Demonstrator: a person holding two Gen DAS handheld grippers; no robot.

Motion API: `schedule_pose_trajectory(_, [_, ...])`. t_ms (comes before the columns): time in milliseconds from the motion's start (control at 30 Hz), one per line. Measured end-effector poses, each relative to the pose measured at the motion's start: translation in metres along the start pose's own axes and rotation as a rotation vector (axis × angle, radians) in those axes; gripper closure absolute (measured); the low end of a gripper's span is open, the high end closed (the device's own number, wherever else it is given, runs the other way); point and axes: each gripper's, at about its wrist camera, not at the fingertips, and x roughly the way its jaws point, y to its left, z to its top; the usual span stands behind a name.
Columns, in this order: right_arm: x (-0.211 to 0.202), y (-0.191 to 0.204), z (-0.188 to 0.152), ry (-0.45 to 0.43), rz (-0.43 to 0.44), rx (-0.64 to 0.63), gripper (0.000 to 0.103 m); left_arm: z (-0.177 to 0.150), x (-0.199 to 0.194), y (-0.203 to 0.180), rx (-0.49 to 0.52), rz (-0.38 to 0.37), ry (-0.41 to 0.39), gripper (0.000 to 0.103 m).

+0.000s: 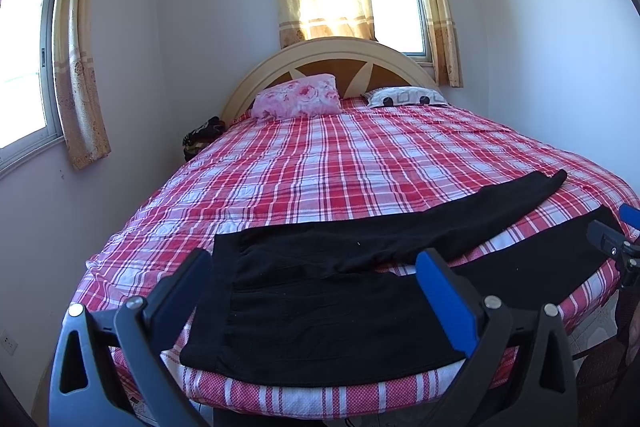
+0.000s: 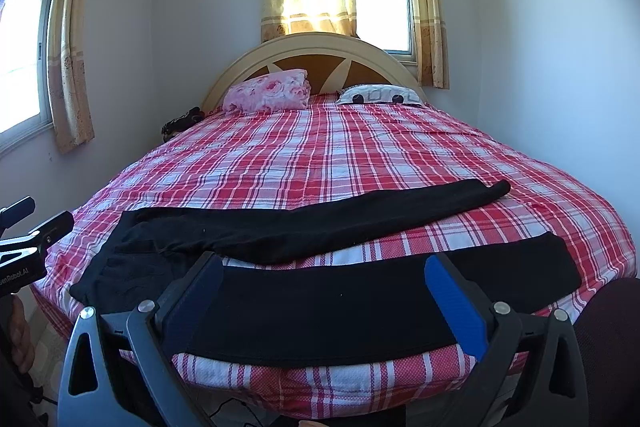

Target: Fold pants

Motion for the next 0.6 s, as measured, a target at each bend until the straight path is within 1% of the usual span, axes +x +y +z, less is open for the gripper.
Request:
schedule_pose_trajectory(100, [-0.001,-0.0006,-0.0038,0.001,0.001,-0.001,0.001,0.0,-0.0005,0.0003,-0.001,0.0,0.0,0.0])
schedule_pose_trajectory(167, [0.002,0.0011,0.0038,0.003,0.0,-0.001,0.001,0.0004,-0.0011,0.001,-0.001,0.0,0.001,0.0])
schedule_pose_trajectory(600, [0.0029,0.0054,-0.0002,0.013,0.006,-0.008,0.001,0.0,-0.0014,0.0009,-0.002,-0.001,0.002,0.0])
